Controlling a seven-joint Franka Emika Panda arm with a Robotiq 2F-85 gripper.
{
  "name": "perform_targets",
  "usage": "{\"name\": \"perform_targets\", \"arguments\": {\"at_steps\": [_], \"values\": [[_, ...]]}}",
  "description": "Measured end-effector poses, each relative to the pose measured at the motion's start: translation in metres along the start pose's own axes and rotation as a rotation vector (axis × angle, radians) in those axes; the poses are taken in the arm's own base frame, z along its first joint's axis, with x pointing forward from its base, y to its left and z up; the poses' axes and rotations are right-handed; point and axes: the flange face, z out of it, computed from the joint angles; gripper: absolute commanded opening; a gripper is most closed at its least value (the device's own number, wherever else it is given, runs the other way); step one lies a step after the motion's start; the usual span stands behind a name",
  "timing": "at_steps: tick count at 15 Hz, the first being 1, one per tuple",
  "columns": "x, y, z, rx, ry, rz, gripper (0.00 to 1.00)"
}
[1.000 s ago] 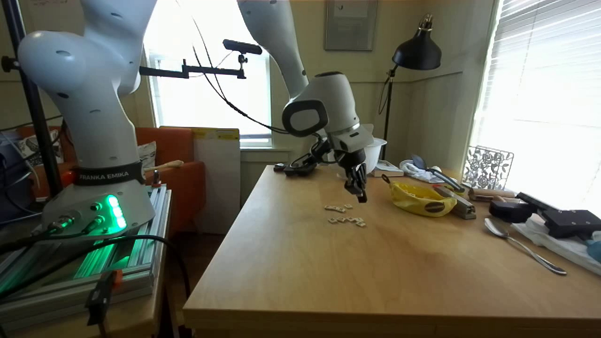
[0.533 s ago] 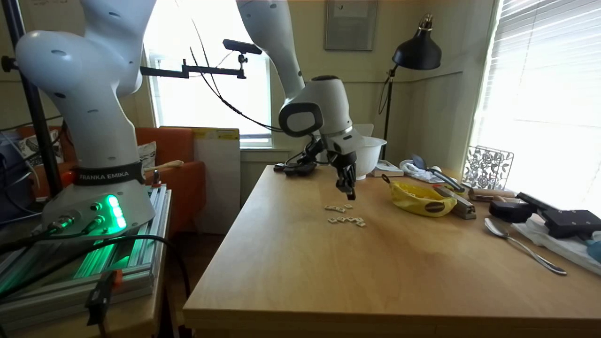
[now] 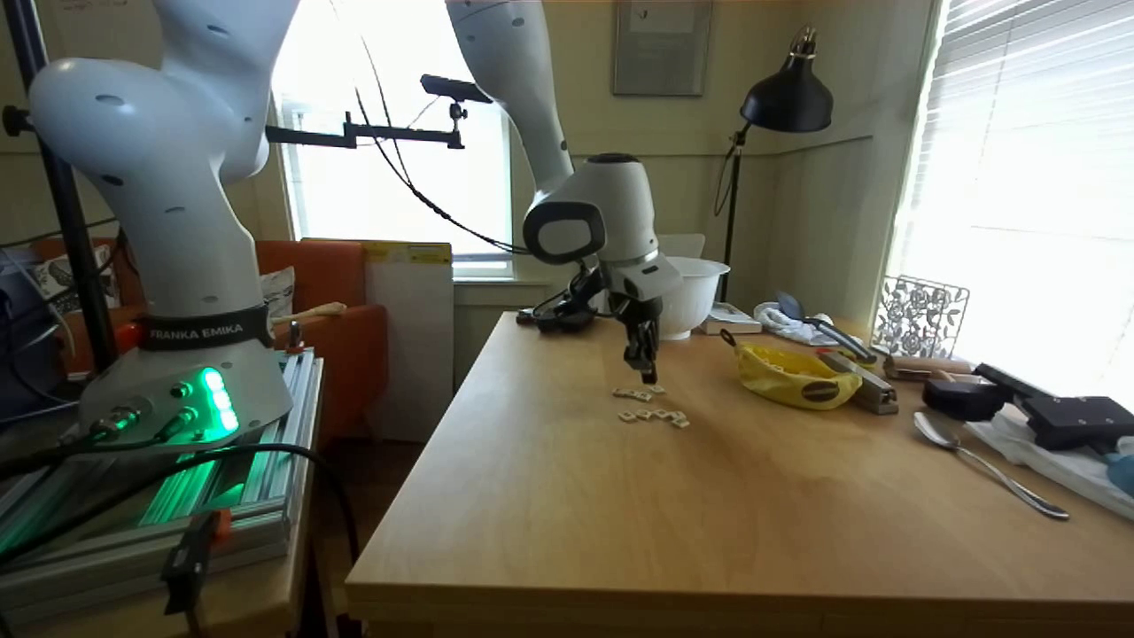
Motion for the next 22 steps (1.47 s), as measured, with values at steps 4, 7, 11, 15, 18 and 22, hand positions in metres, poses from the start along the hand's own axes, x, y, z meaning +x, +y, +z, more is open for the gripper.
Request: {"name": "perform_targets", "arguments": {"at_steps": [4, 7, 11, 15, 18, 22], "values": [[-0.001, 0.005, 0.006, -0.006, -0.006, -0.005, 0.0], [-0.001, 0.006, 0.009, -0.004, -0.004, -0.004, 0.0], [-0.001, 0.006, 0.011, 0.001, -0.005, -0.002, 0.0], [0.003, -0.001, 0.007, 0.024, -0.002, 0.001, 0.0], [0.008, -0.005, 0.004, 0.036, 0.006, 0.001, 0.0], [0.008, -0.004, 0.006, 0.033, 0.005, 0.001, 0.0]]}}
